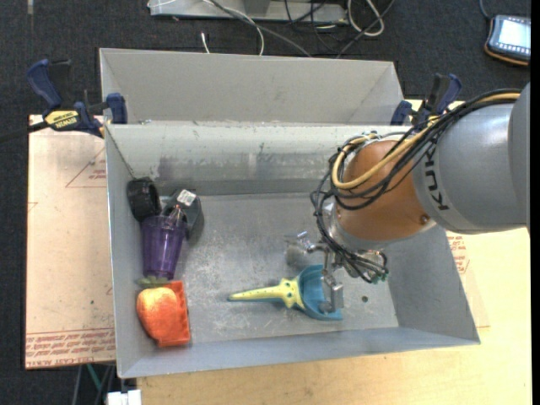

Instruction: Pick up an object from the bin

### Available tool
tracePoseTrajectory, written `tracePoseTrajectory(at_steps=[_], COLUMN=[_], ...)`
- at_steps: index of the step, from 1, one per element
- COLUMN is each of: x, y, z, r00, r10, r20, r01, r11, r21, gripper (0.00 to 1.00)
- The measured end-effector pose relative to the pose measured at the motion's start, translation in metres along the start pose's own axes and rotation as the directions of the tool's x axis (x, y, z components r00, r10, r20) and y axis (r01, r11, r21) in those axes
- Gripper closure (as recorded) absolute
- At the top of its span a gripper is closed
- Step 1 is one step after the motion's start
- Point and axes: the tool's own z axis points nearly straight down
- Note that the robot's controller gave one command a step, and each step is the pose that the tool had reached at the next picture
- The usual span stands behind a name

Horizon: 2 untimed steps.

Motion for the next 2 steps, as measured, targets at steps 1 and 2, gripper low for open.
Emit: tracePoseTrajectory(at_steps=[1,2], x=[0.0137,0.0044], y=[0.0006,0.0068], z=[-0.0005,-0.0016], r00=[1.000,1.000], r10=[0.021,-0.007], r20=[-0.002,0.009], r01=[-0.021,0.007], r11=[1.000,1.000], r21=[-0.002,0.001], gripper=[0.00,1.00])
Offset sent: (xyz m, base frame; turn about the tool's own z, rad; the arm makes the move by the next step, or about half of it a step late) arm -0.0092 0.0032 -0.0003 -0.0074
